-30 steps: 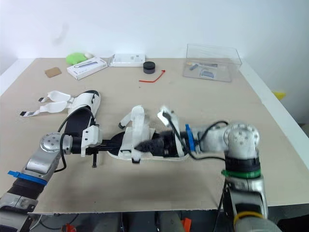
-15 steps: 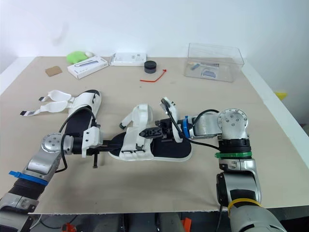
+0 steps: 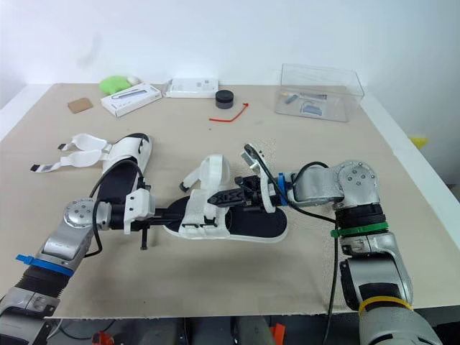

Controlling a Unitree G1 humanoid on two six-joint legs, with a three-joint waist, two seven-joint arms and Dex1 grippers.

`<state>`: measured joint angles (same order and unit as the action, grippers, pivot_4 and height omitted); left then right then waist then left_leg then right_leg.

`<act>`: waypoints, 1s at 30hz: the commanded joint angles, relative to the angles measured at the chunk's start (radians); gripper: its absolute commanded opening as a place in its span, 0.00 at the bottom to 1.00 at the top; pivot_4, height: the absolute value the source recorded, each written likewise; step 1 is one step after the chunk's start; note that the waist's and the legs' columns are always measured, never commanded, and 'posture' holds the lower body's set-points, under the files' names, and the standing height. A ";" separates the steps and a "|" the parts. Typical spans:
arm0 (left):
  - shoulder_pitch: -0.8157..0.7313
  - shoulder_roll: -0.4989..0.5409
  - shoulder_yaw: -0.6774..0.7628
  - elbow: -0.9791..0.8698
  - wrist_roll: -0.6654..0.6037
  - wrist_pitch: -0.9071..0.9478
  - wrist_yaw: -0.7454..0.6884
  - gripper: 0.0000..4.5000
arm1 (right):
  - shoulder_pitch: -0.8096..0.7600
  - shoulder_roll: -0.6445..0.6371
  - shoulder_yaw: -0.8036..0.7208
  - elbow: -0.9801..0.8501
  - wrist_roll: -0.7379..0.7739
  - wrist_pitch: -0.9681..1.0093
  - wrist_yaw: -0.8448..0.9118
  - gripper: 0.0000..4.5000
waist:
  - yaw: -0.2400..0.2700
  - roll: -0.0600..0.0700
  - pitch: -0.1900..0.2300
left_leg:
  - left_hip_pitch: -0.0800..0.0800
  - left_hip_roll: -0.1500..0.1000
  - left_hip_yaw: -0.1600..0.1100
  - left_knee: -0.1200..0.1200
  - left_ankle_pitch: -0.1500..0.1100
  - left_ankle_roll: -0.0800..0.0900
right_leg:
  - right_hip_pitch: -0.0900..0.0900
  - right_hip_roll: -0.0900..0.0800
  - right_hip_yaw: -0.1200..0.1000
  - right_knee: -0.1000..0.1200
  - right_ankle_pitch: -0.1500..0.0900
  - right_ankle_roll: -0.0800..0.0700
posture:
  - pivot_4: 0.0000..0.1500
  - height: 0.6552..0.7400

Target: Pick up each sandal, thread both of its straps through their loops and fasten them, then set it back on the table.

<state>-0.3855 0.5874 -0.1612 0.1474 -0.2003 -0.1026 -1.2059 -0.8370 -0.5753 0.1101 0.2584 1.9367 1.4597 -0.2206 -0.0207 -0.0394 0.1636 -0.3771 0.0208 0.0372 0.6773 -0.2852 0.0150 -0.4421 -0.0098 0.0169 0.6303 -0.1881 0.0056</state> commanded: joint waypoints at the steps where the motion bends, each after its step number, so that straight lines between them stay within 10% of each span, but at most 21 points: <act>1: 0.014 0.000 -0.029 0.015 0.028 0.004 0.001 0.00 | -0.026 -0.010 -0.009 -0.008 0.036 -0.017 0.019 0.01 | 0.000 0.000 0.000 | 0.000 0.000 0.000 0.000 0.000 0.000 | 0.000 0.000 0.000 0.000 0.000 0.000 | 1.00 1.00; 30: 0.034 0.001 -0.041 0.001 0.042 -0.010 0.028 0.00 | 0.055 -0.086 0.097 -0.119 0.036 -0.079 -0.046 0.01 | 0.000 0.000 0.000 | 0.000 0.000 0.000 0.000 -0.001 0.002 | 0.000 -0.004 0.000 -0.001 0.000 0.000 | 1.00 1.00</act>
<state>-0.3770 0.5837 -0.1722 0.1381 -0.1958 -0.1186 -1.1796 -0.7827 -0.6470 0.1988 0.1960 1.9536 1.3901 -0.2518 -0.0211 -0.0392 0.1635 -0.3772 0.0209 0.0375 0.6772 -0.2864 0.0171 -0.4423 -0.0134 0.0172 0.6296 -0.1881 0.0057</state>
